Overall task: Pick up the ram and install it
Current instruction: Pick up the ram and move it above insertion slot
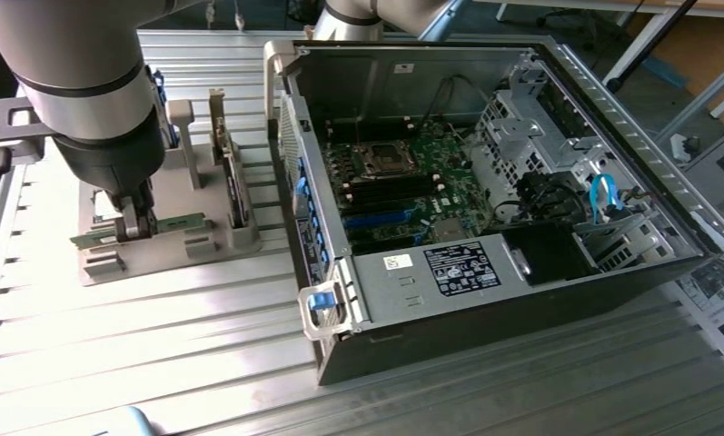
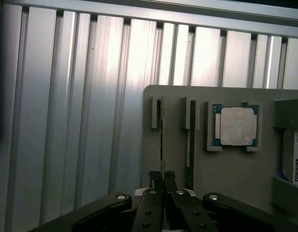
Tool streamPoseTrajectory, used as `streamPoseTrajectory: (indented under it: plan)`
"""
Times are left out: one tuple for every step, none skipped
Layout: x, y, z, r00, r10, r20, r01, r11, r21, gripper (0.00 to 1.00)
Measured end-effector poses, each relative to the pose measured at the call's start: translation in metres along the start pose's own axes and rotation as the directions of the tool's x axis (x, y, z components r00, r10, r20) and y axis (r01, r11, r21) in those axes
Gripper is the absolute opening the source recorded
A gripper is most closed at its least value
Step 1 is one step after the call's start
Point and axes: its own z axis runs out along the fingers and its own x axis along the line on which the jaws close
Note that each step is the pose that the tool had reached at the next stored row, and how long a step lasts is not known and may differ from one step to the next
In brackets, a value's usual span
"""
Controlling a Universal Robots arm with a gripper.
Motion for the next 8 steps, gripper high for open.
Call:
streamPoseTrajectory:
  plan:
    - [-0.0001, 0.0001, -0.0010, 1.0000, 0.000, -0.0001, 0.000, 1.0000, -0.0001, 0.13]
    - [-0.0001, 0.0001, -0.0019, 1.0000, 0.000, 0.0000, 0.000, 1.0000, 0.0000, 0.13]
    - [-0.0001, 0.0001, -0.0029, 1.0000, 0.000, 0.0000, 0.000, 1.0000, 0.0000, 0.13]
    - [-0.0002, 0.0002, -0.0038, 1.0000, 0.000, 0.0000, 0.000, 1.0000, 0.0000, 0.13]
    - [-0.0003, 0.0002, -0.0055, 1.0000, 0.000, 0.0000, 0.000, 1.0000, 0.0000, 0.13]
    - [-0.0003, 0.0003, -0.0070, 1.0000, 0.000, 0.0000, 0.000, 1.0000, 0.0000, 0.13]
    - [-0.0004, 0.0003, -0.0081, 1.0000, 0.000, 0.0000, 0.000, 1.0000, 0.0000, 0.13]
    - [-0.0004, 0.0004, -0.0092, 1.0000, 0.000, 0.0000, 0.000, 1.0000, 0.0000, 0.13]
